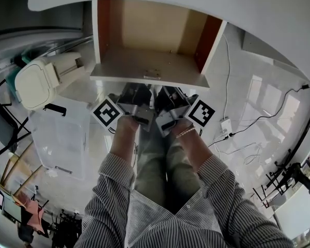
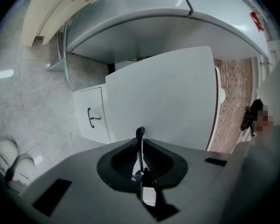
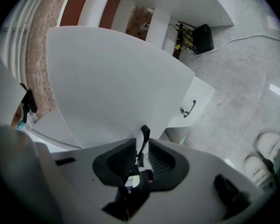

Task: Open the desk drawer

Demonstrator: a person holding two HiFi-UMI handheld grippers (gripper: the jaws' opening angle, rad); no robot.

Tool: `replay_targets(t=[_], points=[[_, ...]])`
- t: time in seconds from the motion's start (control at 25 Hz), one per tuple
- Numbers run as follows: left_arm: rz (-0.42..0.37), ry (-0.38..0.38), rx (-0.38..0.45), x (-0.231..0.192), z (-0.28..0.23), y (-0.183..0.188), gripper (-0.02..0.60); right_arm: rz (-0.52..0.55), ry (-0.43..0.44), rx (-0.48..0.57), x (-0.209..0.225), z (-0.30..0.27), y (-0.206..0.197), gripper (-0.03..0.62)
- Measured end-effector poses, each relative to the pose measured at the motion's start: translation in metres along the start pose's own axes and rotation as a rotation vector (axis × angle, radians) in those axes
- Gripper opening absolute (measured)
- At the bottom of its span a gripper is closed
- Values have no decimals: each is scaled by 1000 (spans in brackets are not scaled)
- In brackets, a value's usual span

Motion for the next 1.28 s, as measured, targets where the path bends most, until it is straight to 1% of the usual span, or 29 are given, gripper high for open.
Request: replay_targets(t=[0.12,0.24,0.4,0.56,0.8,1.04,1.28], points=[[10,-1,12,-3,-1,0,38,5,-15,6,4,-1,-1,78],[3,-7,7,-4,-1,0,38,7,-17,14,7,-1,0,78],[-23,21,-15,-4,0,0,38,16,-13,7,6,0,0,78],[-32,25,-23,-2,1,-2,40,-14,16,7,6,4,-1,78],[-34,58,-36,0,3,-5,57,-11,59,-35,-1,9,-4,78],[-31,36,-47,2,16,-11,58,-3,64,-58,-4,12,-9,78],[-37,52,-55,6,34,-23,57,-34,97,-73,-13,18,-17,78]])
Point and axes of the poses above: the fingertips, and each gripper's own axes: z backward along the fingers, x to its right, y out of its top, the point moved 2 cm from there along z, backward along the fingers, and after that the axes turned 13 degrees about -x, right-handed, at the moved point
